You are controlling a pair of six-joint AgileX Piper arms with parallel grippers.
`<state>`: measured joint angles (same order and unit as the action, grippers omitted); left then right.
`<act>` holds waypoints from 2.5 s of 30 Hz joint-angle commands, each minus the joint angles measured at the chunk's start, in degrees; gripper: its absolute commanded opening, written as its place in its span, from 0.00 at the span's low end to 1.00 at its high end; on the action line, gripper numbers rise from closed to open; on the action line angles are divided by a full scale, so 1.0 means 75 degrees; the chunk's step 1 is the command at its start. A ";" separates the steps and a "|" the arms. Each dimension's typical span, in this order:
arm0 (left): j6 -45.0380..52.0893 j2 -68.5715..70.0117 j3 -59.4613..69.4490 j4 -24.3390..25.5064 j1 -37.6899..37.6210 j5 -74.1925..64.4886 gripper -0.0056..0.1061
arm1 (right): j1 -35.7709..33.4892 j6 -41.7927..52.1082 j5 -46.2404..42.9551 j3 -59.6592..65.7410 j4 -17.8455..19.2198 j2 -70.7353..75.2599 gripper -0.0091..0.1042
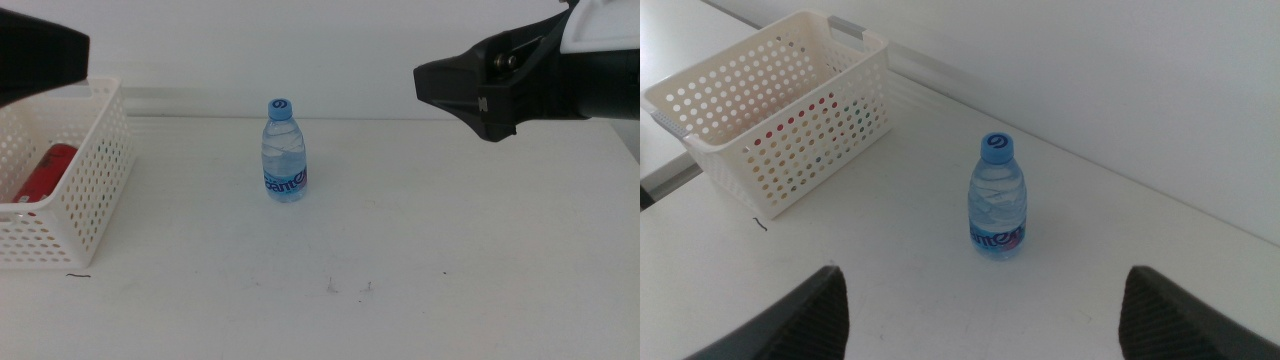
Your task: Use arms to grab the bottles and put them into the dustbin to the left of the table.
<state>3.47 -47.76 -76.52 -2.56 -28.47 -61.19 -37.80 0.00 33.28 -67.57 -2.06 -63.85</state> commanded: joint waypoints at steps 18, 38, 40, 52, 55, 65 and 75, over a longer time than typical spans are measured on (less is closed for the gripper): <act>-0.0419 -0.0027 0.7984 -0.0065 0.0026 1.1423 0.89 | 0.0001 0.0000 -0.0035 0.0008 0.0054 0.0061 0.84; -0.1276 -0.5904 0.7141 0.0934 0.0915 1.6003 0.89 | 0.0001 0.0000 -0.0035 0.0008 0.0054 0.0061 0.84; -0.1291 -0.6524 0.6609 0.1215 0.1019 1.6003 0.89 | 0.0001 0.0000 -0.0035 0.0008 0.0054 0.0061 0.84; -0.1856 -0.9005 0.4816 0.1623 0.1054 1.6107 0.89 | 0.0001 0.0000 -0.0035 0.0008 0.0054 0.0061 0.84; -0.1856 -0.9433 0.4402 0.1574 0.1054 1.6063 0.89 | 0.0001 0.0000 -0.0035 0.0008 0.0054 0.0061 0.84; -0.1856 -1.0632 0.2771 0.1463 0.1054 1.5881 0.89 | 0.0001 0.0000 -0.0035 0.0008 0.0054 0.0061 0.84; -0.1868 -1.1302 0.1354 0.1608 0.1054 1.5017 0.87 | 0.0001 0.0000 -0.0035 0.0008 0.0054 0.0061 0.84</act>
<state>-9.92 -132.46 -65.25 9.73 -20.65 51.59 -37.80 0.00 33.28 -67.57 -2.06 -63.85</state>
